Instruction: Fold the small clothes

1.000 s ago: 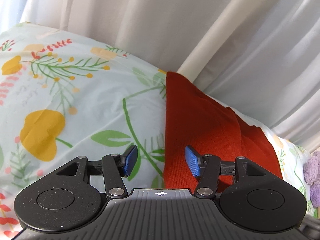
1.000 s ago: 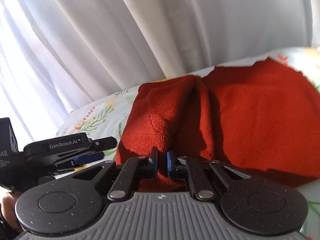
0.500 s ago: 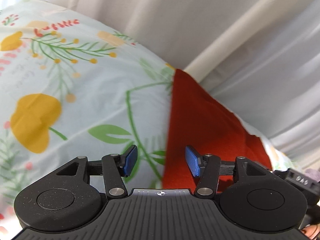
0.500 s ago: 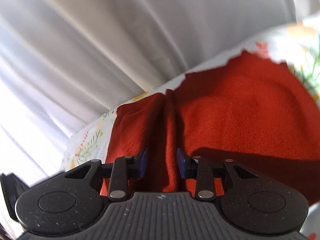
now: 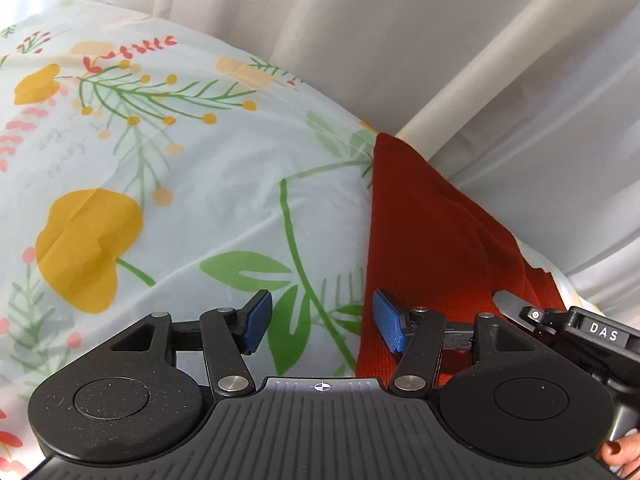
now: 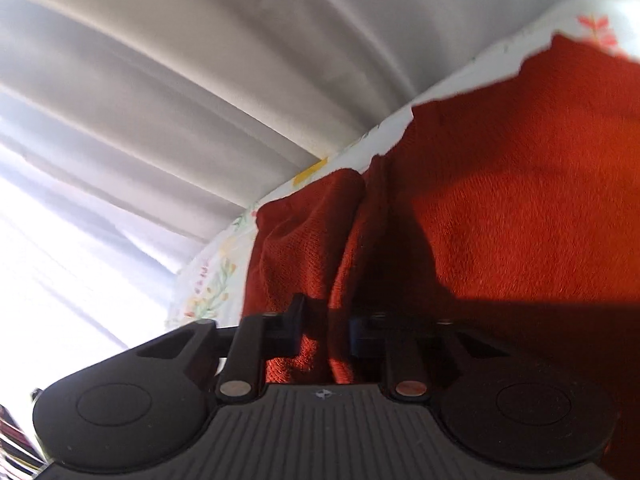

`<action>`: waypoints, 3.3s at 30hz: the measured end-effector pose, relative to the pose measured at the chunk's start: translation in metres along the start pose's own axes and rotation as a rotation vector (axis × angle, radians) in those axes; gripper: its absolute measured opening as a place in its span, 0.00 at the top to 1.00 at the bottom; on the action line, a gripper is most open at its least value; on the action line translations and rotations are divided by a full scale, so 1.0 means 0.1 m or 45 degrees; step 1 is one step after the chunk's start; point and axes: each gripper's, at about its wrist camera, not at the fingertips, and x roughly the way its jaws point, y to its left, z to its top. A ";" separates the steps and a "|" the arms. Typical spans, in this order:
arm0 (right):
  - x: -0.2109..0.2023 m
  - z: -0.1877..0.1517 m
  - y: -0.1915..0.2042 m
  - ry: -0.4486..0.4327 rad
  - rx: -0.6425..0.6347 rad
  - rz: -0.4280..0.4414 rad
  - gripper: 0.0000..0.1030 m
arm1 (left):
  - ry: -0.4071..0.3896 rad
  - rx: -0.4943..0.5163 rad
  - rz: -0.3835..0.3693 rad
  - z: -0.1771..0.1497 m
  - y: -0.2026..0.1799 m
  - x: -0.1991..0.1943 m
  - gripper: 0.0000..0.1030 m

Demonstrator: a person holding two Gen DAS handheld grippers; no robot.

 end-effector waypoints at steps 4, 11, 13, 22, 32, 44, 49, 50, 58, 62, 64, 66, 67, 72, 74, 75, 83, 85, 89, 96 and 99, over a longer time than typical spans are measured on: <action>-0.11 -0.10 0.42 -0.099 -0.333 -0.196 0.90 | 0.011 0.060 0.024 0.02 -0.12 -0.05 0.40; -0.45 -0.15 0.71 -0.220 -0.525 -0.307 0.91 | 0.047 0.128 -0.188 -0.02 -0.41 -0.11 0.37; -0.55 -0.15 0.75 -0.267 -0.593 -0.338 0.91 | 0.055 0.168 -0.252 -0.08 -0.56 -0.10 0.37; -0.91 -0.14 0.15 -0.280 -0.533 -0.554 0.90 | 0.038 0.578 -0.377 -0.46 -1.18 -0.05 0.28; -1.32 -0.43 -0.45 -0.196 -0.095 -0.218 0.49 | 0.081 0.526 -0.247 -0.68 -0.87 -0.34 0.28; -1.23 -0.61 -0.13 -0.209 -0.287 -0.298 0.86 | 0.127 0.541 -0.196 -0.85 -0.93 -0.21 0.30; -1.26 -0.51 -0.30 -0.167 -0.244 -0.297 0.74 | 0.126 0.511 -0.286 -0.79 -0.90 -0.20 0.28; -1.28 -0.44 -0.35 -0.163 -0.180 -0.261 0.62 | 0.129 0.516 -0.279 -0.80 -0.91 -0.18 0.28; -0.88 0.09 -0.47 -0.153 -0.077 -0.203 0.87 | 0.137 0.586 -0.191 -0.92 -0.99 -0.08 0.26; -0.94 0.04 0.04 -0.255 -0.504 -0.463 0.91 | 0.099 0.606 -0.151 -0.94 -1.03 -0.11 0.25; -1.07 0.06 0.13 -0.327 -0.558 -0.508 0.91 | 0.093 0.598 -0.133 -0.95 -1.05 -0.11 0.25; -1.14 0.07 0.12 -0.377 -0.588 -0.568 0.91 | 0.089 0.575 -0.116 -0.93 -1.04 -0.10 0.25; -1.15 0.09 0.10 -0.385 -0.611 -0.610 0.91 | 0.099 0.545 -0.122 -0.91 -1.04 -0.08 0.25; -1.01 0.12 -0.26 -0.250 -0.545 -0.714 0.89 | 0.097 0.529 -0.098 -0.94 -1.12 -0.05 0.25; -1.10 0.08 -0.28 -0.268 -0.525 -0.695 0.81 | 0.091 0.531 -0.093 -0.95 -1.13 -0.05 0.25; -1.21 0.08 -0.29 -0.277 -0.487 -0.666 0.78 | 0.094 0.517 -0.095 -0.94 -1.12 -0.04 0.25; -2.07 -0.59 -0.64 -0.271 -0.046 -0.410 0.49 | 0.100 0.486 -0.064 -0.96 -1.18 0.02 0.27; -2.04 -0.72 -0.70 -0.270 0.034 -0.307 0.49 | 0.092 0.490 -0.045 -0.96 -1.22 0.06 0.27; -1.78 -0.72 -0.73 -0.296 0.105 -0.250 0.72 | 0.077 0.489 -0.011 -0.96 -1.27 0.10 0.30; -1.90 -0.71 -0.84 -0.421 0.373 0.034 0.90 | 0.017 0.519 0.048 -0.88 -1.31 -0.01 0.50; -1.85 -0.70 -0.83 -0.376 0.310 -0.141 0.91 | 0.024 0.577 0.088 -0.92 -1.33 -0.01 0.49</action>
